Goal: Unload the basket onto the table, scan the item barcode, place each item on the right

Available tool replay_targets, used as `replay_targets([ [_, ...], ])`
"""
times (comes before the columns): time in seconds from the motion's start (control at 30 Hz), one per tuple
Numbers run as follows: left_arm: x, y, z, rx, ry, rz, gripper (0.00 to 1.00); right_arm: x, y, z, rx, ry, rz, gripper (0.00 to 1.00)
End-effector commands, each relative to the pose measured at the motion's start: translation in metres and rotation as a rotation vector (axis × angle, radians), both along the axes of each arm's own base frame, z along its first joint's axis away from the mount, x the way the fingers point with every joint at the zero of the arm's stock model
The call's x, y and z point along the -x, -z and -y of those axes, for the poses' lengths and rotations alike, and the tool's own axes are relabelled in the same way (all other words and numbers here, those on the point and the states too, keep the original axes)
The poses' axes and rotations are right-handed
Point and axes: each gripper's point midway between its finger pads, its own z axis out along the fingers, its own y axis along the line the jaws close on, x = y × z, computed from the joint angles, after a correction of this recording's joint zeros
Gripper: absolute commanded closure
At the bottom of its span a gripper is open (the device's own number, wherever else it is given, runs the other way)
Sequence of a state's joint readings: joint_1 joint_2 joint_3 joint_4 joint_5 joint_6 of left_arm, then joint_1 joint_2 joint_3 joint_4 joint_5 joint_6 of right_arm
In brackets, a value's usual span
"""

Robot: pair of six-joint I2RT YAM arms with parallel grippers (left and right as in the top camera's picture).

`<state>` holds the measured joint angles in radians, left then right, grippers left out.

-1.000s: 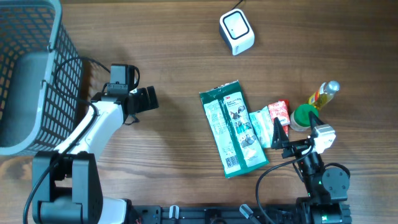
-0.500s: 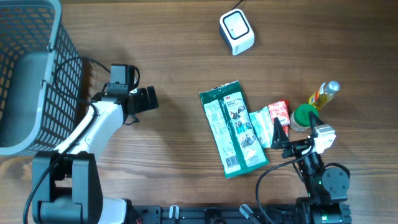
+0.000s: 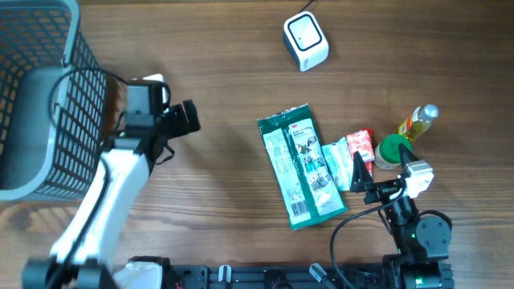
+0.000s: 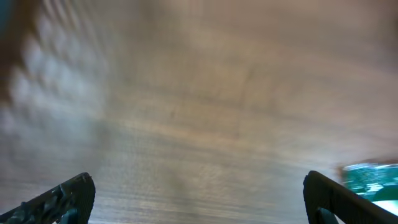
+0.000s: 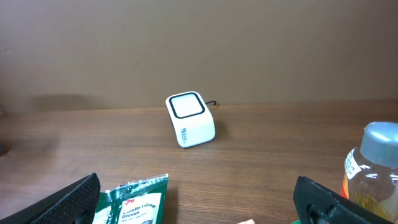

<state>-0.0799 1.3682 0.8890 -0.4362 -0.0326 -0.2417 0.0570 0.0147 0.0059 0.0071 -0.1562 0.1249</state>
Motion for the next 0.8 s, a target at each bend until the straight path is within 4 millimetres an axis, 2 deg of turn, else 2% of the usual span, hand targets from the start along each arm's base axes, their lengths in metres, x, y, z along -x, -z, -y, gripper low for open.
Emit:
replay_targets([
  [0.0,0.002,-0.04,-0.002,0.01,-0.009,0.118,0.0,0.0,-0.003,0.003,0.019,0.014,0.016,0.0],
  [0.1,0.004,-0.05,-0.002,0.012,-0.009,0.147,0.0,0.0,-0.003,0.003,0.019,0.014,0.016,0.0],
  [0.43,0.004,-0.045,-0.002,0.011,-0.009,0.132,0.0,0.0,-0.003,0.003,0.019,0.014,0.016,0.0],
  [0.53,0.006,-0.051,-0.002,0.013,-0.009,0.148,0.0,0.0,-0.003,0.003,0.019,0.014,0.016,0.0],
  [0.67,0.013,-0.075,-0.003,0.018,-0.01,0.214,0.0,0.0,-0.003,0.003,0.019,0.014,0.016,0.0],
  [0.77,0.028,-0.099,-0.004,0.022,-0.01,0.271,0.0,0.0,-0.003,0.003,0.019,0.014,0.016,0.0],
])
